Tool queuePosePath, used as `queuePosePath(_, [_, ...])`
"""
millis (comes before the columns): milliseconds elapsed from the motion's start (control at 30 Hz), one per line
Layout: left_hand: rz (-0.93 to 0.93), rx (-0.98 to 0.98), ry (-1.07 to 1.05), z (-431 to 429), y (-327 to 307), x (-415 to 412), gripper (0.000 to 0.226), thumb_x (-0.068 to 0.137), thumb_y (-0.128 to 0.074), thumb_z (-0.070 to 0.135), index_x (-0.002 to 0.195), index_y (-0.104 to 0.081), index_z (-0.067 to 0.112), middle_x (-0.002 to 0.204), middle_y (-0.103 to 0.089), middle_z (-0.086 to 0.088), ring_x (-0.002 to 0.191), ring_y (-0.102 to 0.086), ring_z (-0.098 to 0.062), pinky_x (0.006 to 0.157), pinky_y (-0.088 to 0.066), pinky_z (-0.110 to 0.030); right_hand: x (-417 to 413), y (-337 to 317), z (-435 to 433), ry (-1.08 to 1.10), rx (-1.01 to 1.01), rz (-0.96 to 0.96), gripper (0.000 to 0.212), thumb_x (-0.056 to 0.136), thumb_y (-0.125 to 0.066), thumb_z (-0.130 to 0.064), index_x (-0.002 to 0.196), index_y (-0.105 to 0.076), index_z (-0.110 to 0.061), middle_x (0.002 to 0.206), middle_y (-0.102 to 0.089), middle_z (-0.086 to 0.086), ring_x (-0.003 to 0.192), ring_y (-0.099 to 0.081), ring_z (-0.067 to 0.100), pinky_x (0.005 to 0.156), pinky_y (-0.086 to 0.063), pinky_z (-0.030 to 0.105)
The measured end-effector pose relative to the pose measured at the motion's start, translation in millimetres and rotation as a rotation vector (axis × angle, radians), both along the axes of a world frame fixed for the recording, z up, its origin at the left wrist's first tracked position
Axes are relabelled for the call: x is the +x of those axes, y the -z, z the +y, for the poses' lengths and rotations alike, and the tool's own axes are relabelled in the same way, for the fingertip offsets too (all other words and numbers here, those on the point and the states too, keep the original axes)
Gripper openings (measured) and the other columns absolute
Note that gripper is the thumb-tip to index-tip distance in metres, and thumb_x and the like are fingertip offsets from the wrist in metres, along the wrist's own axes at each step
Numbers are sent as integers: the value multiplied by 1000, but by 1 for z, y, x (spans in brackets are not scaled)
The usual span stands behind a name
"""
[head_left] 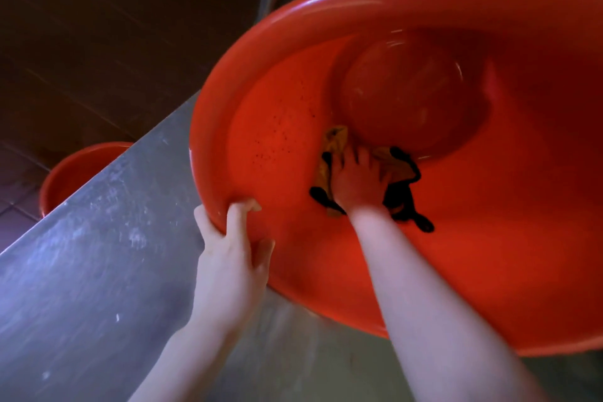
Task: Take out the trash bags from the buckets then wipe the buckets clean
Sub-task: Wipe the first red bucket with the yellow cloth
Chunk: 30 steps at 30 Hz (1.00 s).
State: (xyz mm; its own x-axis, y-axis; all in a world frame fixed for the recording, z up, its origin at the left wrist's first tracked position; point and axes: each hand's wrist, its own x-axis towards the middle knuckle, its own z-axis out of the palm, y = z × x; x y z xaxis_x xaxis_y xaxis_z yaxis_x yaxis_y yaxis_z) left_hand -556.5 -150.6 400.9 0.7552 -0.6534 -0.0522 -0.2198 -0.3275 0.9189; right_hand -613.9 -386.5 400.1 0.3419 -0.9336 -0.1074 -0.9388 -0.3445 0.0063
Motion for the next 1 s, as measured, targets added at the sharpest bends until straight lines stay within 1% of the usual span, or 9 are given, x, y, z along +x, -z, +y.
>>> queuePosePath(167, [-19,24,-51,-3,-2,-1,52,83,-67,12,114,-34,37,110,-19,9,59,-51,-24,61,-40,-34,-34,-9,70,-195,-4,66,55,98,-33,-51,147,-35,-27,154,-33,2,138,-33,27,114,-21,46])
queuePosePath(267, [-36,19,-51,-5,-3,3,52,84,-68,9,112,-34,36,109,-19,11,59,-52,-22,59,-43,-33,-57,-21,148,-297,-43,4,53,93,-32,-54,132,-56,-27,143,-50,2,131,-45,28,111,-30,52])
queuePosePath(333, [-62,2,-22,-4,-3,5,50,85,-68,9,112,-34,35,109,-19,13,58,-52,-18,56,-45,-33,-60,-21,166,-274,5,-4,53,95,-28,-55,133,-54,-29,147,-45,-2,137,-39,25,114,-25,52])
queuePosePath(467, [-80,26,10,-4,-5,5,52,83,-69,11,112,-35,38,107,-17,15,58,-55,-31,61,-45,-36,-37,-11,118,-158,11,3,56,99,-27,-53,150,-26,-32,157,-25,-4,142,-25,22,115,-18,47])
queuePosePath(667, [-46,27,111,6,-13,10,54,84,-71,14,109,-34,44,109,-19,15,59,-59,-19,68,-54,-40,5,-5,8,44,55,-73,51,103,-25,-45,149,-29,-24,154,-27,7,142,-25,30,115,-17,54])
queuePosePath(767, [-204,43,185,14,-26,25,61,82,-73,29,129,-38,48,117,-22,11,76,-61,-13,84,-55,-38,4,3,2,-5,-12,-32,48,102,-28,-42,147,-31,-25,148,-29,8,140,-27,31,113,-18,58])
queuePosePath(867, [-612,-32,117,18,-49,53,72,83,-70,24,147,-38,36,125,-33,-12,112,-45,-30,95,-46,-41,-5,10,6,-50,-27,-21,47,101,-29,-42,146,-31,-28,150,-27,6,141,-24,28,112,-16,60])
queuePosePath(933, [-766,-94,125,16,-62,67,64,87,-62,20,146,-41,33,122,-34,-11,103,-47,-25,80,-48,-35,-12,7,4,-4,-16,-62,48,101,-29,-45,146,-32,-29,151,-25,7,140,-28,29,113,-15,60])
queuePosePath(1000, [-752,-94,179,14,-63,72,56,91,-55,22,144,-40,34,111,-33,0,75,-53,-19,62,-46,-29,-22,5,1,36,-8,-47,50,101,-26,-49,147,-30,-32,155,-21,6,142,-26,30,113,-10,62])
